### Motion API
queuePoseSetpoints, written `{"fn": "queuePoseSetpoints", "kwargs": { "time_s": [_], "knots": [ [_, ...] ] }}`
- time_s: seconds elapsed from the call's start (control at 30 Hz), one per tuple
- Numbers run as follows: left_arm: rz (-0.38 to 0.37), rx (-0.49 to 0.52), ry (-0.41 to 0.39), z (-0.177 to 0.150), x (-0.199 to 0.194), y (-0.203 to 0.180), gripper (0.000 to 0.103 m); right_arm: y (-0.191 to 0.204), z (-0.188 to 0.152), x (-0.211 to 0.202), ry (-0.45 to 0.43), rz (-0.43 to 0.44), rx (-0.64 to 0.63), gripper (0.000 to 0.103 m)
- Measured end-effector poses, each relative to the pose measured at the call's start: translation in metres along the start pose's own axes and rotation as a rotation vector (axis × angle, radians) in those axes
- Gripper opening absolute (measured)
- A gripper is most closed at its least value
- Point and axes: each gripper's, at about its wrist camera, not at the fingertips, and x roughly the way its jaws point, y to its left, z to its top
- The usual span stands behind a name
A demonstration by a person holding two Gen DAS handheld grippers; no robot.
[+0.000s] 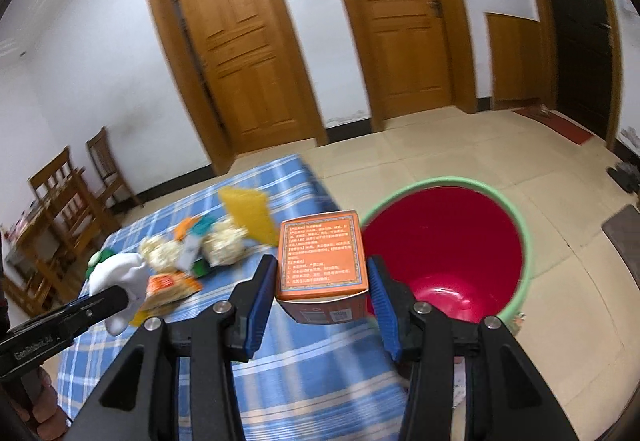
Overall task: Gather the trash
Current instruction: 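Carry both items over the red bin and open both grippers to drop them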
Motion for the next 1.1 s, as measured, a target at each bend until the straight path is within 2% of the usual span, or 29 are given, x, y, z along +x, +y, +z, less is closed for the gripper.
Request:
{"fn": "queuePoseSetpoints", "kwargs": {
  "time_s": [0.23,0.57,0.8,0.87,0.9,0.93,1.1],
  "knots": [
    [-0.053,0.07,0.038,0.019,0.026,-0.042,0.029,-0.047,0.002,0.008,-0.005,-0.075,0.077,0.049],
    [-0.112,0.19,0.101,0.028,0.072,-0.102,0.029,-0.097,-0.008,0.033,0.042,-0.122,0.163,0.049],
    [-0.128,0.235,0.15,0.027,0.104,-0.128,0.029,-0.113,-0.013,0.041,0.051,-0.132,0.188,0.05],
    [-0.13,0.243,0.16,0.027,0.113,-0.135,0.029,-0.118,-0.015,0.043,0.048,-0.129,0.201,0.053],
    [-0.131,0.249,0.166,0.027,0.117,-0.138,0.029,-0.119,-0.016,0.043,0.047,-0.128,0.208,0.059],
    [-0.131,0.252,0.169,0.027,0.12,-0.139,0.029,-0.119,-0.016,0.045,0.044,-0.125,0.218,0.06],
    [-0.132,0.29,0.182,0.026,0.135,-0.151,0.029,-0.126,-0.014,0.034,0.0,-0.125,0.245,0.06]
  ]
}}
